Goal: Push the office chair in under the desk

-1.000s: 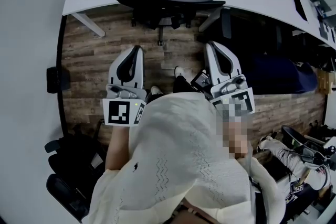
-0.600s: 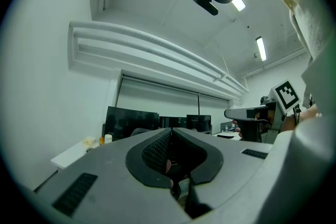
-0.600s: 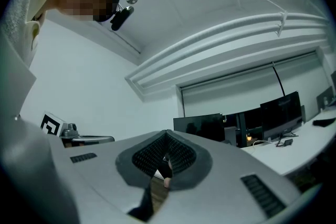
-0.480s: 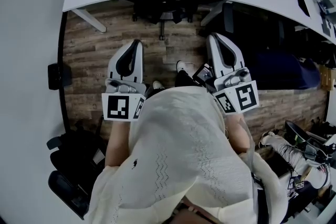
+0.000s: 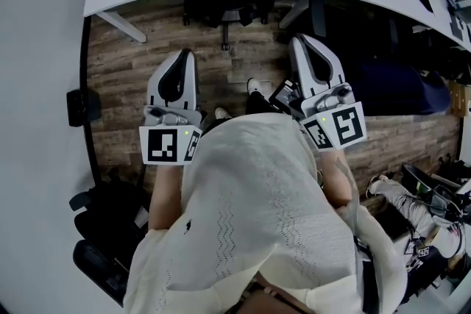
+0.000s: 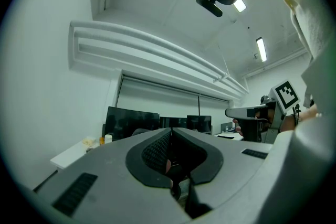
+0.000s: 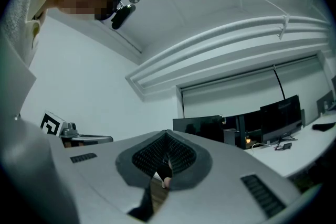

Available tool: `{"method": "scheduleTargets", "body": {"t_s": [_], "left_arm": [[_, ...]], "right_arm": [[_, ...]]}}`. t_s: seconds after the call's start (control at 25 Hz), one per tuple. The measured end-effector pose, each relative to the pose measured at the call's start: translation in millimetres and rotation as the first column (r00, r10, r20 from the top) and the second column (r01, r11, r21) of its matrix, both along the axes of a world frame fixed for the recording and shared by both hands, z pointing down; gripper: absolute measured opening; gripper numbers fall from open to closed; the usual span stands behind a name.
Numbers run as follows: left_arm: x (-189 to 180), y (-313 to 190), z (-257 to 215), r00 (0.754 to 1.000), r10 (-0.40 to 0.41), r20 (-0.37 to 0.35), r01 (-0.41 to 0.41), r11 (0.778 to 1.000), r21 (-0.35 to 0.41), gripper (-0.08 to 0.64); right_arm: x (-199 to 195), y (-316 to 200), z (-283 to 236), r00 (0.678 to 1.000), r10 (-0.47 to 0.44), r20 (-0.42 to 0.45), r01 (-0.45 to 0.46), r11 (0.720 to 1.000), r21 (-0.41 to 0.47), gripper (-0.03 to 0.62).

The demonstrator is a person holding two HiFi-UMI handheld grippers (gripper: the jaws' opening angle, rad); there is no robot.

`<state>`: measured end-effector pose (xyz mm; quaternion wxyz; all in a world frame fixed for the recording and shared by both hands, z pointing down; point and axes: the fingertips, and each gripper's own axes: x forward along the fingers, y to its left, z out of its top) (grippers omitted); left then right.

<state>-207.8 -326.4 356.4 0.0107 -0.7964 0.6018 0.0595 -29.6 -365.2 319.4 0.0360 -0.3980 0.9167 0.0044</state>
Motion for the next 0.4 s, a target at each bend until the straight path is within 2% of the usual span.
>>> {"method": "scheduleTargets", "body": {"t_s": [0.4], "left_arm": [[-4.5,-0.3,2.2,1.0,-0.024,-0.004,0.024,1.0,-0.005,0.015]], "right_arm": [[13.2,-13.8,-5.0,0.999,0.041,0.007,-0.041,0.999,0.007,0.0]]}}
